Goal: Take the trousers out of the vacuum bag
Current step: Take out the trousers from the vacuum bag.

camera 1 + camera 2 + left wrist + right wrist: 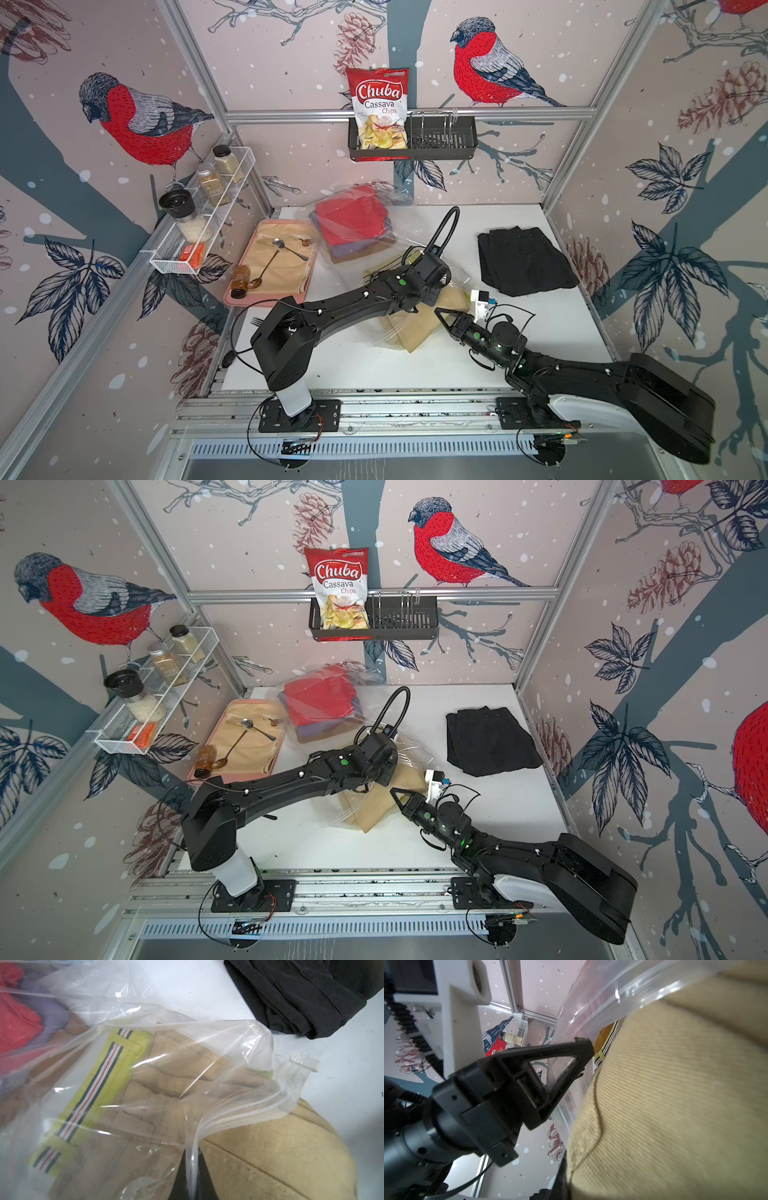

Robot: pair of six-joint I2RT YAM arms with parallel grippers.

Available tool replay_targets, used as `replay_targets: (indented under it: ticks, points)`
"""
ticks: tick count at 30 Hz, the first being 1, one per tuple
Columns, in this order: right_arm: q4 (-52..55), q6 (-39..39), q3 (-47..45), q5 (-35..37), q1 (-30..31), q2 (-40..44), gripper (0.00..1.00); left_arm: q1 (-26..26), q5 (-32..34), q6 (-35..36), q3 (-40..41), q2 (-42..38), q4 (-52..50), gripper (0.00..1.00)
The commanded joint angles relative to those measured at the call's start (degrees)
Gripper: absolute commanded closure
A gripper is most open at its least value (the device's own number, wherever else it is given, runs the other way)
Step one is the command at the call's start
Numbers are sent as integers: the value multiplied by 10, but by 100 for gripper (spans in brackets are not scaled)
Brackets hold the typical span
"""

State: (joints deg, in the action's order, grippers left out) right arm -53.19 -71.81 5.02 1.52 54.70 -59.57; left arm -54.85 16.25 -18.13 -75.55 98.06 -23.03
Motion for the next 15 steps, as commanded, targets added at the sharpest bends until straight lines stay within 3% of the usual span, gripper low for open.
replay_targets:
  ticks: [1,7,15]
  points:
    - [98,-10,-10,55,12,61,98,2,-4,-2,-5,3,9,96]
    - [192,-35,-37,80,9,134,93,2,-9,-3,-8,4,10,96]
    - [165,-50,-45,66,0,86,80,2,-12,-4,-7,2,10,96]
